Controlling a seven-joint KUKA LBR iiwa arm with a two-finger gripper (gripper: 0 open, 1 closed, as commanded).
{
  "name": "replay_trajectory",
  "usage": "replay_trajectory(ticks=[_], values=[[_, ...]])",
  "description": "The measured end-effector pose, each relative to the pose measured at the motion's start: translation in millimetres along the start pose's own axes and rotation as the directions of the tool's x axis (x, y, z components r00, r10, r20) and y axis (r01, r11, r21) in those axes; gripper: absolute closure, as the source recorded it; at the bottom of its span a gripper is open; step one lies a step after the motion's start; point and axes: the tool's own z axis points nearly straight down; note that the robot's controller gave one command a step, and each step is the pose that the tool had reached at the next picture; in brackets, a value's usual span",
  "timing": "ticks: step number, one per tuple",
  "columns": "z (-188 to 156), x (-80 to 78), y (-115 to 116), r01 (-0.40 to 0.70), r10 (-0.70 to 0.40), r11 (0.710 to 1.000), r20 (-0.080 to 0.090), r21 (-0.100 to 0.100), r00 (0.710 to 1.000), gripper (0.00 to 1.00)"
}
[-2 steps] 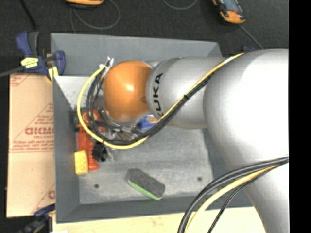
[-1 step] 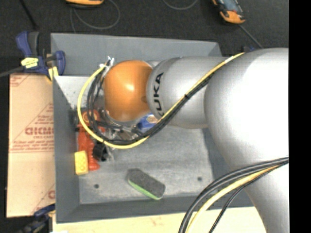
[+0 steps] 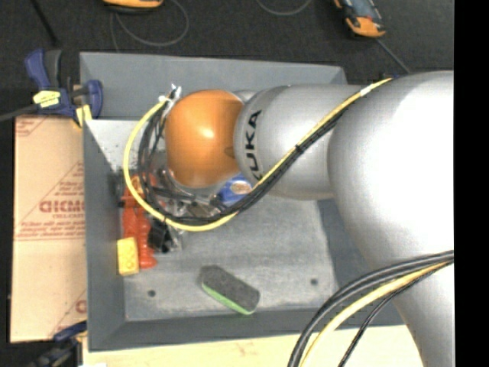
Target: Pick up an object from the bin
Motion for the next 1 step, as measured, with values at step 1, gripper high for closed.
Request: replay_trajectory(ticks=[1], values=[[-17.0, -1.2, -0.9, -0.002, 0.002, 1.000, 0.003, 0.003, 1.000, 1.00]])
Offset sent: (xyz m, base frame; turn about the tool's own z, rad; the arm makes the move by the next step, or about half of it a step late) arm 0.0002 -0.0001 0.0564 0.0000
